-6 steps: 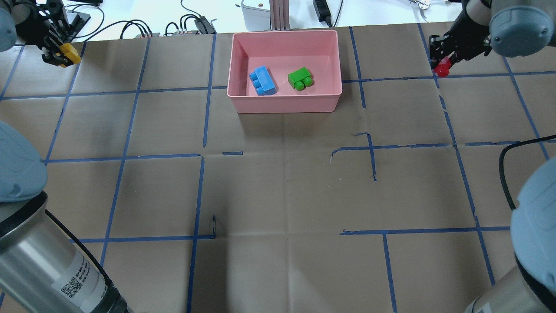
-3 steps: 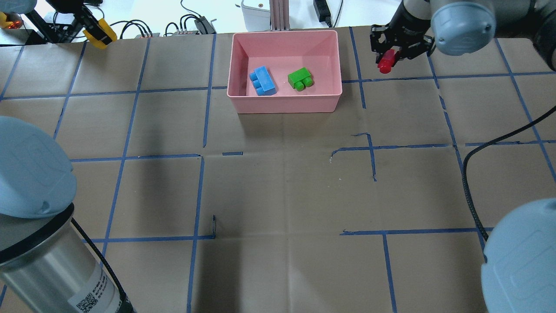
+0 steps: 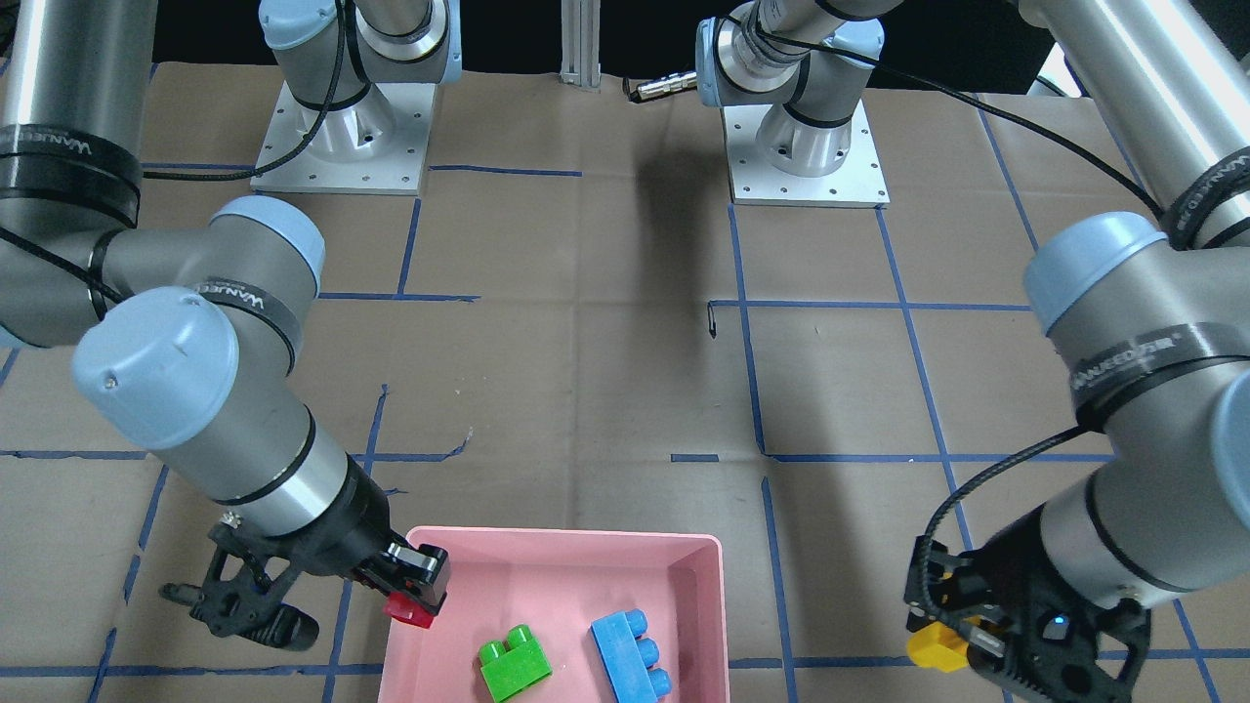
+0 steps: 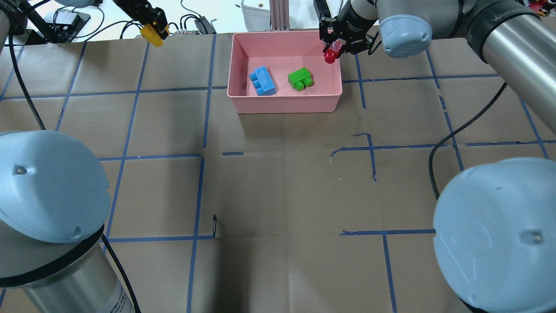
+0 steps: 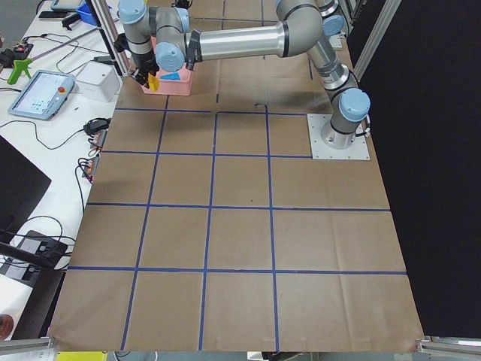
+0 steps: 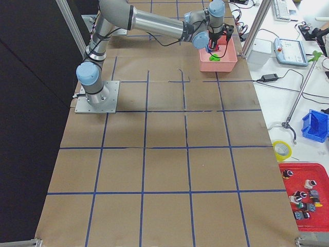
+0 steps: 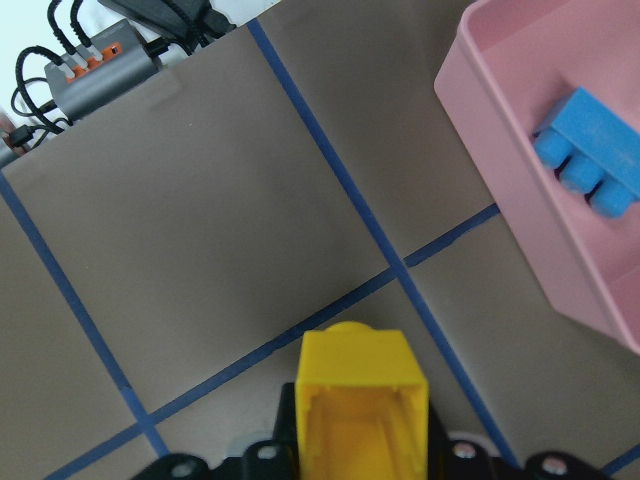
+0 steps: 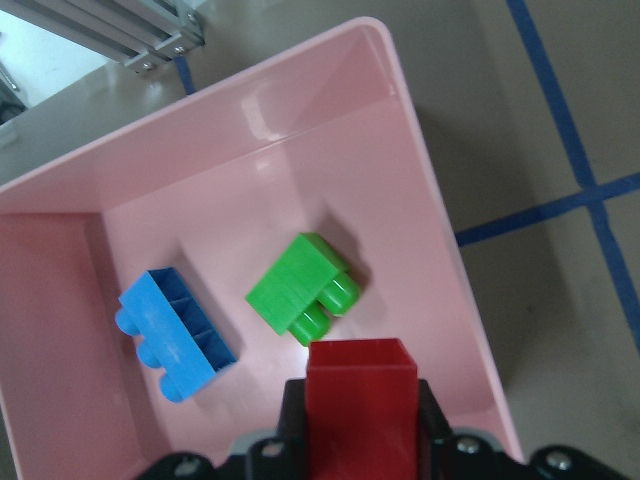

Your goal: Put all blocks into box

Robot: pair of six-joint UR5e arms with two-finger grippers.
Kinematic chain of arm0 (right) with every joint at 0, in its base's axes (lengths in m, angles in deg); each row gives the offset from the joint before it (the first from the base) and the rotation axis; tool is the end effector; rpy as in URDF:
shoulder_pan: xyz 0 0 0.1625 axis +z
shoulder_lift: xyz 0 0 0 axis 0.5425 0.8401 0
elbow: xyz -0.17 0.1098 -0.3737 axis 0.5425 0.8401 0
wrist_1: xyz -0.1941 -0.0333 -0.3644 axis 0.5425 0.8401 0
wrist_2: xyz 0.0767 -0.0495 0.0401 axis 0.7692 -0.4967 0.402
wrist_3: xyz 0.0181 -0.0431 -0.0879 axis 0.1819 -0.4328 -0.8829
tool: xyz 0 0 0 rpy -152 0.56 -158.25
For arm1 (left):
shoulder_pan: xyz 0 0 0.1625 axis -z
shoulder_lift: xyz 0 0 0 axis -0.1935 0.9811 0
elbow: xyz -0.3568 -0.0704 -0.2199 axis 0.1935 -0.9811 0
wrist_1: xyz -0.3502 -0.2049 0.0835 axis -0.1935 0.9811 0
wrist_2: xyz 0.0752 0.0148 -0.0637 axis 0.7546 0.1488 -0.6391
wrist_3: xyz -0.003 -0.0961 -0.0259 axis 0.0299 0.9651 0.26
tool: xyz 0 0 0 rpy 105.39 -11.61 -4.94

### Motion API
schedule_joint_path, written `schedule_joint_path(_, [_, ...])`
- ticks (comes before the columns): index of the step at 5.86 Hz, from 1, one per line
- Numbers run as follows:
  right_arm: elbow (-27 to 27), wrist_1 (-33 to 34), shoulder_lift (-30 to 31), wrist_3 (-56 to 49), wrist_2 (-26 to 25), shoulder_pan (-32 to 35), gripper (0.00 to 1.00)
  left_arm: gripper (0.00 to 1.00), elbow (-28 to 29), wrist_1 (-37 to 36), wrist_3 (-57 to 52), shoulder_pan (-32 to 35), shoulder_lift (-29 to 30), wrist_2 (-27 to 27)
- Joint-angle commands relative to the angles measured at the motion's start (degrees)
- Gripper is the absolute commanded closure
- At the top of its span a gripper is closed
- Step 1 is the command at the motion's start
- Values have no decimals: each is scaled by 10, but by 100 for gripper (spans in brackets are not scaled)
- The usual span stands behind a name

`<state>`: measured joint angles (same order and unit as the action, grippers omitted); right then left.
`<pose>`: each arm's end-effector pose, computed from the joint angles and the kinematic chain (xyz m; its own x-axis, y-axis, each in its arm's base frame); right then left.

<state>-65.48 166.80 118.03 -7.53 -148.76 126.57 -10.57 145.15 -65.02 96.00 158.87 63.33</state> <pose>0.2077 -0.7221 0.3449 -0.8933 0.2791 -0.3522 0.3434 0.9295 -0.1346 -0.0763 -0.7709 0.3984 -0.9126 0.4048 0.0581 0.3936 0.9079 -0.1441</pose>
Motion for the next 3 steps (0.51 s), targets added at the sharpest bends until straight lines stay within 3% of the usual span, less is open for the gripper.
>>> schedule_joint_path(1, [66,3,-65,5,6,15,61,100,1,-6,258,56,8,7])
schedule_joint_path(2, [66,0,-69,-5,2,21,1,100,1,-8,339,72,10,7])
schedule_joint_path(3, [59,0,-71,-5,4,21,0,100,1,-9,388,81,14,8])
